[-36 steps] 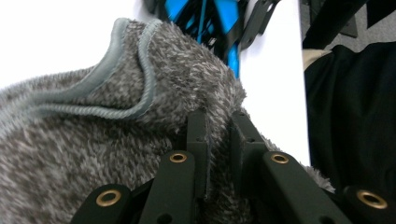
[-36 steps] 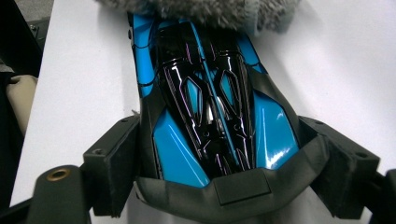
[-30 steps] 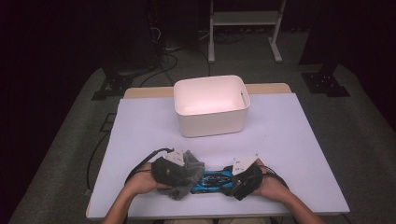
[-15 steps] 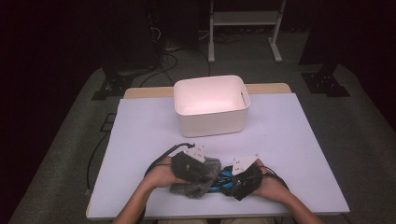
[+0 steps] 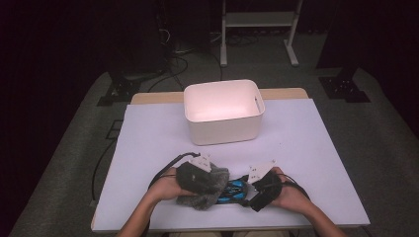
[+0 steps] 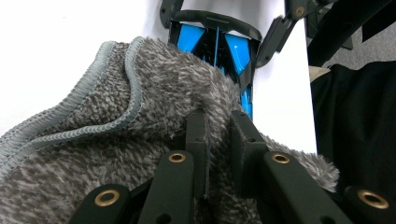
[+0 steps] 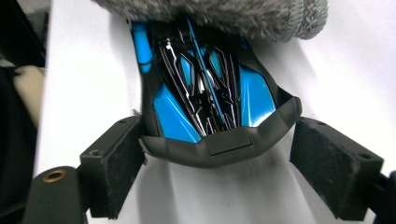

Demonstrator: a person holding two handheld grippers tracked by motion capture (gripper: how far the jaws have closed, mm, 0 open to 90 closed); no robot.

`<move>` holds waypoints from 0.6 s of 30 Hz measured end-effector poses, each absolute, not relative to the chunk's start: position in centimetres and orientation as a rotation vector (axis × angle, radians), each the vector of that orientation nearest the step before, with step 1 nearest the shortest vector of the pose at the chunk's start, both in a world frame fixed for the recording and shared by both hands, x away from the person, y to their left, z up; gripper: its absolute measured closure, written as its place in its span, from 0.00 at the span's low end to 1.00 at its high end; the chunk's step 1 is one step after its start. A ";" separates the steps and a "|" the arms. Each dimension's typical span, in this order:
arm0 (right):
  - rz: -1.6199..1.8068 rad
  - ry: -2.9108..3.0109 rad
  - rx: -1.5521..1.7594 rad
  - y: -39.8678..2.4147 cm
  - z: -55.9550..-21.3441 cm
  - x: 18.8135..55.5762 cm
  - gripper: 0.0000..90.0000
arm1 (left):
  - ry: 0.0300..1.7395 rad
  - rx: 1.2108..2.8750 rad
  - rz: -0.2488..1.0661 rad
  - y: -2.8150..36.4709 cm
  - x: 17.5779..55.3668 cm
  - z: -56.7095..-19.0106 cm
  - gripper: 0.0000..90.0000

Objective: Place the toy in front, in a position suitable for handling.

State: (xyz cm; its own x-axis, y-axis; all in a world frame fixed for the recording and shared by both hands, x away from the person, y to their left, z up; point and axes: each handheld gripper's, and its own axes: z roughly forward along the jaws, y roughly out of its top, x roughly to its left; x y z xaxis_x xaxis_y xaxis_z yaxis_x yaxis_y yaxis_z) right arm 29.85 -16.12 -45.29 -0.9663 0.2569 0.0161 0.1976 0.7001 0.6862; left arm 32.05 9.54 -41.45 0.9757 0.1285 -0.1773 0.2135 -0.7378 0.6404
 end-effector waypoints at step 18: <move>1.176 2.936 0.415 -14.9 -43.7 32.8 0.25 | 0.205 2.445 -0.147 8.7 32.0 -41.2 0.88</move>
State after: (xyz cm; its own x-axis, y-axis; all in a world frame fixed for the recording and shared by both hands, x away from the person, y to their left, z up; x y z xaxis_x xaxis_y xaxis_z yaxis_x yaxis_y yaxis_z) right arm 32.83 -14.93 -43.68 -0.9650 0.2212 0.1406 0.2571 0.6945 0.6719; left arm 31.99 8.67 -41.20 0.9813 0.1097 -0.1582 0.1851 -0.7632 0.6190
